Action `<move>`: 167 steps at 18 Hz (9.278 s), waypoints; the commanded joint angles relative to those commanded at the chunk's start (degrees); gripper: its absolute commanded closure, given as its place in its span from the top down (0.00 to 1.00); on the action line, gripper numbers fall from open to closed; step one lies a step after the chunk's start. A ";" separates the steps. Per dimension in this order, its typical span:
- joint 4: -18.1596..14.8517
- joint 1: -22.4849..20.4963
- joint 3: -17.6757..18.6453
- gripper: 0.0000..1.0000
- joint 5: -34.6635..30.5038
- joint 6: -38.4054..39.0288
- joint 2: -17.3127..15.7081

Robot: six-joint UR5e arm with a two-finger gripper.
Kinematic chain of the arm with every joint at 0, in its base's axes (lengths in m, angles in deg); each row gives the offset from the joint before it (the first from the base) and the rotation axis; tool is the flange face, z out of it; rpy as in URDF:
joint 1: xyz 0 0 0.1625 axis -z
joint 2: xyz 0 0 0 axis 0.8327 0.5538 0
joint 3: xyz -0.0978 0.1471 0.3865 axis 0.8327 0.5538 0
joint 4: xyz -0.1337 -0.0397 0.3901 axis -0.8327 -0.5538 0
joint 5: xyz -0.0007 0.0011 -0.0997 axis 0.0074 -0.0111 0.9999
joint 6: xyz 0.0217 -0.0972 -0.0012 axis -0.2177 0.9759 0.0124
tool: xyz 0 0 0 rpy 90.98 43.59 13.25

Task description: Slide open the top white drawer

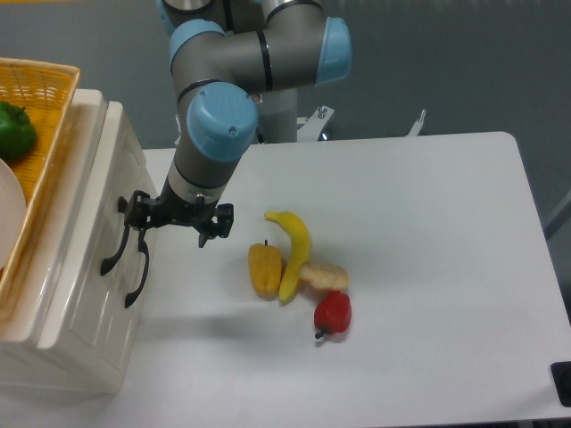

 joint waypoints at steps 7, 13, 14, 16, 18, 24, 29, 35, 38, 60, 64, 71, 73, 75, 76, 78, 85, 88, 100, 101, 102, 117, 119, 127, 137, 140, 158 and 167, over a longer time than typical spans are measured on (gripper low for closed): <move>0.00 0.70 0.00 1.00 0.88 -0.18 -0.09; 0.00 1.32 0.44 1.00 0.97 -0.18 0.00; 0.00 1.41 0.44 1.00 0.97 -0.26 0.00; 0.00 1.67 0.44 1.00 1.06 -0.26 0.00; 0.09 1.76 0.44 1.00 1.06 -0.35 0.00; 0.26 1.94 0.44 1.00 0.97 -0.53 0.18; 0.35 1.94 0.44 1.00 0.88 -0.53 0.53; 0.44 2.55 0.44 1.00 0.79 -0.53 0.88; 0.44 2.64 0.44 1.00 0.79 -0.53 1.14; 1.05 2.64 -0.35 1.00 -1.14 -1.49 2.02; 1.05 2.55 -0.44 1.00 -1.14 -1.93 2.11; 0.97 2.02 -1.49 1.00 -3.59 -2.37 2.37; 0.88 1.85 -1.49 1.00 -3.86 -3.60 2.46; 0.97 1.76 -1.58 1.00 -4.04 -3.78 2.46; 0.97 1.67 -1.58 1.00 -4.04 -3.78 2.37; 1.05 1.41 -1.84 1.00 -4.13 -4.04 2.37; 1.05 0.88 -2.37 1.00 -5.97 -6.42 2.29; 0.79 0.71 -2.64 1.00 -6.59 -9.13 2.29; 0.79 -1.84 -2.72 1.00 -8.61 -11.07 2.11; 0.79 -2.10 -2.72 1.00 -8.61 -11.34 2.20; 0.79 -2.45 -2.72 1.00 -8.61 -11.86 2.20; 0.61 -6.59 -2.64 1.00 -8.61 -12.74 2.29; 0.62 -7.37 -2.81 1.00 -8.61 -12.74 2.29; 0.79 -8.35 -2.81 1.00 -8.52 -13.45 2.37; 0.79 -9.49 -3.16 1.00 -8.35 -13.71 2.37; 0.70 -9.75 -3.16 1.00 -8.26 -13.54 2.29; 0.09 -11.24 -2.73 1.00 -4.65 -13.27 2.11; 0.00 -12.04 -2.46 1.00 -2.99 -13.27 1.85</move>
